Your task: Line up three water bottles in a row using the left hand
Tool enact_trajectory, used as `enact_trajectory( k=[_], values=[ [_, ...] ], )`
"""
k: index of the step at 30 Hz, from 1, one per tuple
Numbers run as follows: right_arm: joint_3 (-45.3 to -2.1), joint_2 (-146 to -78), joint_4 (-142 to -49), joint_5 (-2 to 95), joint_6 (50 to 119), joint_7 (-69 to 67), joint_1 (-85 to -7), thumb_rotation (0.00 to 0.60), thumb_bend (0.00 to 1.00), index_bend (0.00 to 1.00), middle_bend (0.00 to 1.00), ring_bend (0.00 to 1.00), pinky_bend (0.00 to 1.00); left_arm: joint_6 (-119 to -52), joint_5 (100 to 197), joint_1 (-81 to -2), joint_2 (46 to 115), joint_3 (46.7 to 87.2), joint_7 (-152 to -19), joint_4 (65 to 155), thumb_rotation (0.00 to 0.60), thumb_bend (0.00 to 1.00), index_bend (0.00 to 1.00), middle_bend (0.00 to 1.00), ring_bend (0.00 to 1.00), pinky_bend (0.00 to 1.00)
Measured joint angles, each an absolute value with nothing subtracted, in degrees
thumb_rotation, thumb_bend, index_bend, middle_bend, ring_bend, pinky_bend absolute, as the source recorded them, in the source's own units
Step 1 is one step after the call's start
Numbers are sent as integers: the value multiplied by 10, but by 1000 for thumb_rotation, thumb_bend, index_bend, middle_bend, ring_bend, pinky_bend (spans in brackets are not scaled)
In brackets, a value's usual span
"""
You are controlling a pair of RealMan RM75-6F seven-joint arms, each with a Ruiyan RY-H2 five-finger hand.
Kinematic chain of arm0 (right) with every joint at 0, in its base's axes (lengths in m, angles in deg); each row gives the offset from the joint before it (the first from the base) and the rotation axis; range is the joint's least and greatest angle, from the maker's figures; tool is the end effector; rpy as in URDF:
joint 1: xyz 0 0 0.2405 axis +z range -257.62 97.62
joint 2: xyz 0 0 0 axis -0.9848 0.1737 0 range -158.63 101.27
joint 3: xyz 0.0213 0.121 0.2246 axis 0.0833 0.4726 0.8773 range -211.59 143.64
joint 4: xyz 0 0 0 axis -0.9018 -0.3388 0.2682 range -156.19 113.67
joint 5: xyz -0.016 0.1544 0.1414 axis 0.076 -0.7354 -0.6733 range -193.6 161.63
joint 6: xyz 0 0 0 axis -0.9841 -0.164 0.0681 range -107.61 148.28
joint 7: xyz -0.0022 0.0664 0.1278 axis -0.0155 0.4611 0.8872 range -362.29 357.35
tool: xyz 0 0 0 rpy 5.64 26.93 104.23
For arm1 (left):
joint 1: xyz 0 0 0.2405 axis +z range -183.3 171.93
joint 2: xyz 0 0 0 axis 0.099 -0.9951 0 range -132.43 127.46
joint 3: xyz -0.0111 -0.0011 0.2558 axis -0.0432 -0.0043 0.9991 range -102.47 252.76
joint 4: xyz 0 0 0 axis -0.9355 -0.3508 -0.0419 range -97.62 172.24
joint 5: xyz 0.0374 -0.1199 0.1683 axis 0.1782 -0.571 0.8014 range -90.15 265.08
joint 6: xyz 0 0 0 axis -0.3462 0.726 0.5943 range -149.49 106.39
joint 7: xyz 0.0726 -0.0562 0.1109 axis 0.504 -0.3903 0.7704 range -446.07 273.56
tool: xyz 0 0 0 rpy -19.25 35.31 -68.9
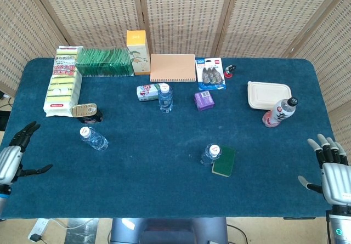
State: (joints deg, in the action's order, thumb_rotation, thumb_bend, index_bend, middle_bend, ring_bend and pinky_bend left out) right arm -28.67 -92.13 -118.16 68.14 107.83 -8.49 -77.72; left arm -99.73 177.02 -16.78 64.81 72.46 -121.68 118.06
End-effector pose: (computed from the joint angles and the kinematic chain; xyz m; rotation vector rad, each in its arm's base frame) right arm -0.3025 -0.1746 0.1688 1.3039 -0.8567 0.8810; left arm -0.3252 0.2185 0.1429 -1.3504 -1.2979 -1.2502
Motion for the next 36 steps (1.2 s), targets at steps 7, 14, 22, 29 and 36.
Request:
enact_trajectory(
  k=[7,14,22,29,36],
  values=[
    [-289,-919,-1184,683,1074,-79,-776,600,0,133,42,0,0,-949,1796,-235,721,720,-1336,1096,600,36,0,0,0,59],
    [-288,-915,-1186,680,1077,-71,-778,600,0,133,42,0,0,-896,1792,-287,766,714,-1344,1076,600,85,0,0,0,60],
    [-286,-912,-1182,674,1076,-59,-780,600,0,133,42,0,0,-889,1772,-299,811,711,-1368,1021,600,229,65,102,80,267],
    [-286,-910,-1182,673,1072,-50,-778,598,0,133,43,0,0,-876,1746,-310,846,700,-1390,981,600,382,465,439,345,536],
    [-284,-909,-1181,672,1072,-43,-779,598,0,133,42,0,0,-877,1745,-326,856,695,-1398,978,600,432,552,504,395,578]
  ],
)
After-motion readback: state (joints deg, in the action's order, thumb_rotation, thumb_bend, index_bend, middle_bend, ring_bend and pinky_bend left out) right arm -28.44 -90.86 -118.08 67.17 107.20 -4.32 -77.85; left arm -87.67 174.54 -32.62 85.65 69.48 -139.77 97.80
